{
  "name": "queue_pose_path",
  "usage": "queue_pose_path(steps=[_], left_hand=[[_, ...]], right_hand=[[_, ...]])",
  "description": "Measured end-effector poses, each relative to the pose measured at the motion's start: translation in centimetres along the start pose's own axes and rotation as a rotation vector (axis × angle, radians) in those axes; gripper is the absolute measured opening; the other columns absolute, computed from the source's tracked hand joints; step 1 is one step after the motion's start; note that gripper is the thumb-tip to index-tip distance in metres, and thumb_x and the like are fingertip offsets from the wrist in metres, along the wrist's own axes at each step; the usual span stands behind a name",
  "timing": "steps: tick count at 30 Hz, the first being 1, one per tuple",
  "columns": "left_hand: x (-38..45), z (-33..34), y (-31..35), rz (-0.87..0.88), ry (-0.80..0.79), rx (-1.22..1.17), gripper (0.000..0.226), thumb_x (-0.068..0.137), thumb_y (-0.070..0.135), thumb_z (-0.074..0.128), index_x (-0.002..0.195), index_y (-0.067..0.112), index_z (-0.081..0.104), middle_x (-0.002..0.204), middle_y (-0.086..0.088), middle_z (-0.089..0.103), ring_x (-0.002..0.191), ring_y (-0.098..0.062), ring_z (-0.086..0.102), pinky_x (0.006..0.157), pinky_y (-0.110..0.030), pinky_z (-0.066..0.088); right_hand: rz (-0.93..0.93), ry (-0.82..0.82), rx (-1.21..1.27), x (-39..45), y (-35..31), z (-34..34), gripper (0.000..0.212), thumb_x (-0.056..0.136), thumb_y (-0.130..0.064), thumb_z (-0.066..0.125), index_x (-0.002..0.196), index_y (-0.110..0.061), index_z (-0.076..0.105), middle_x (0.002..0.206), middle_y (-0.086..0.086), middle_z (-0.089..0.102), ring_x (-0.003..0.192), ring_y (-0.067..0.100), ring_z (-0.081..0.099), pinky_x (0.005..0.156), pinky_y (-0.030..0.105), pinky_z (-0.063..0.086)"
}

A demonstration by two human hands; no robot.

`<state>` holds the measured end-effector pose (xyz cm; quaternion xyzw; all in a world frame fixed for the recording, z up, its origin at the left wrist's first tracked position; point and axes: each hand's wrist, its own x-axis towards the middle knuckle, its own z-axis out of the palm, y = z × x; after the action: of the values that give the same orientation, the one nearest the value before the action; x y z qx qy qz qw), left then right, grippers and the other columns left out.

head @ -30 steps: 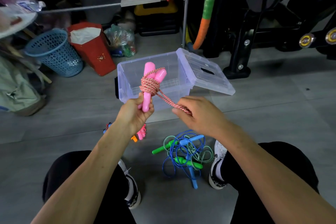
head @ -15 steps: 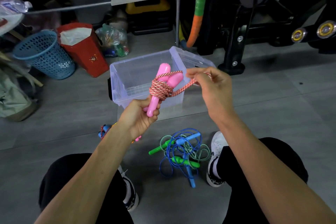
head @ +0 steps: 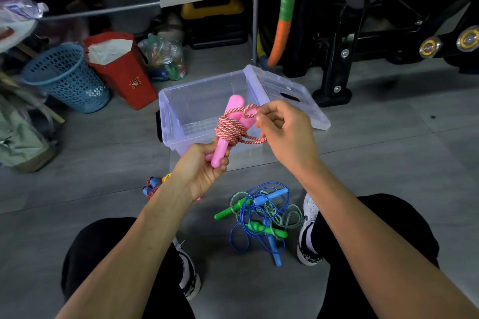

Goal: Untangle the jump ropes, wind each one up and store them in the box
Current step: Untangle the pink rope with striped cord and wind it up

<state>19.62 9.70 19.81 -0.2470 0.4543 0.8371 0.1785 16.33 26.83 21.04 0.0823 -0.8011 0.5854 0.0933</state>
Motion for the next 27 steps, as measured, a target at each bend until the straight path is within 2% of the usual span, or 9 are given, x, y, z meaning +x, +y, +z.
queue_pose_path(steps=[3,8,10,13,16,20,23,25,27], left_hand=[[-0.1,0.0,0.0,-0.007,-0.003,0.013,0.023,0.098,0.007,0.036,0.098,0.002,0.058,0.071,-0.006,0.052,0.045,-0.007,0.045,0.043,-0.013,0.043],[-0.6,0.5,-0.1,-0.027,-0.039,0.028,0.023,0.098,0.007,0.035,0.098,0.002,0.058,0.070,-0.005,0.052,0.044,-0.006,0.044,0.041,-0.012,0.042],[-0.8,0.7,-0.1,-0.029,-0.054,0.032,0.023,0.098,0.008,0.036,0.099,0.003,0.058,0.069,-0.005,0.054,0.043,-0.006,0.045,0.040,-0.013,0.042],[-0.9,0.7,-0.2,-0.017,-0.052,0.071,0.021,0.099,0.009,0.037,0.096,0.003,0.057,0.068,-0.004,0.053,0.042,-0.006,0.044,0.038,-0.014,0.041],[-0.9,0.3,-0.3,0.013,-0.030,0.122,0.021,0.099,0.008,0.037,0.092,0.003,0.057,0.067,-0.004,0.052,0.041,-0.007,0.044,0.036,-0.015,0.037],[-0.8,-0.4,-0.1,0.038,-0.004,0.155,0.023,0.097,0.006,0.036,0.088,0.004,0.057,0.065,-0.003,0.053,0.041,-0.007,0.044,0.035,-0.015,0.033],[-0.8,-0.5,-0.1,0.062,0.013,0.162,0.022,0.097,0.005,0.038,0.088,0.005,0.058,0.067,-0.004,0.052,0.041,-0.008,0.043,0.035,-0.015,0.033],[-0.6,-0.4,0.0,0.100,0.032,0.130,0.022,0.099,0.007,0.038,0.091,0.005,0.058,0.068,-0.004,0.052,0.042,-0.008,0.044,0.036,-0.015,0.034],[-0.1,-0.4,0.3,0.134,0.095,0.074,0.022,0.101,0.010,0.038,0.094,0.006,0.059,0.070,-0.004,0.054,0.043,-0.008,0.045,0.038,-0.015,0.036]], right_hand=[[-0.108,0.106,-0.151,-0.2,0.5,0.3,0.008,0.089,-0.019,0.063,0.096,-0.014,0.064,0.067,-0.008,0.069,0.059,0.017,0.065,0.074,0.045,0.053],[-0.373,0.159,-0.494,-0.2,0.9,1.2,0.009,0.084,-0.011,0.066,0.077,-0.006,0.068,0.070,0.008,0.066,0.055,0.030,0.059,0.048,0.034,0.049],[-0.432,0.141,-0.632,-0.5,1.0,1.5,0.005,0.076,-0.004,0.073,0.080,-0.004,0.069,0.078,0.010,0.065,0.052,0.031,0.059,0.042,0.029,0.043],[-0.397,0.025,-0.705,-0.6,1.4,2.0,0.016,0.071,0.005,0.072,0.084,-0.002,0.068,0.090,0.014,0.063,0.049,0.032,0.059,0.041,0.030,0.041],[-0.353,-0.042,-0.650,-0.6,1.4,2.0,0.003,0.080,0.001,0.067,0.083,-0.001,0.067,0.091,0.015,0.060,0.054,0.033,0.059,0.047,0.031,0.044],[-0.308,-0.093,-0.512,-0.7,1.2,2.0,0.013,0.090,-0.009,0.060,0.090,-0.004,0.072,0.095,0.009,0.064,0.074,0.022,0.064,0.065,0.015,0.037],[-0.222,-0.067,-0.371,-0.5,0.8,1.8,0.013,0.089,-0.005,0.060,0.094,-0.004,0.072,0.090,0.009,0.068,0.075,0.016,0.059,0.069,0.007,0.034],[-0.123,-0.061,-0.284,-0.4,0.4,1.6,0.010,0.091,-0.006,0.058,0.095,-0.004,0.068,0.084,0.005,0.066,0.070,0.012,0.055,0.068,0.014,0.037],[0.008,-0.108,-0.146,-0.3,0.1,1.4,0.007,0.094,-0.008,0.056,0.094,-0.008,0.063,0.075,-0.001,0.064,0.069,0.014,0.062,0.068,0.023,0.046]])
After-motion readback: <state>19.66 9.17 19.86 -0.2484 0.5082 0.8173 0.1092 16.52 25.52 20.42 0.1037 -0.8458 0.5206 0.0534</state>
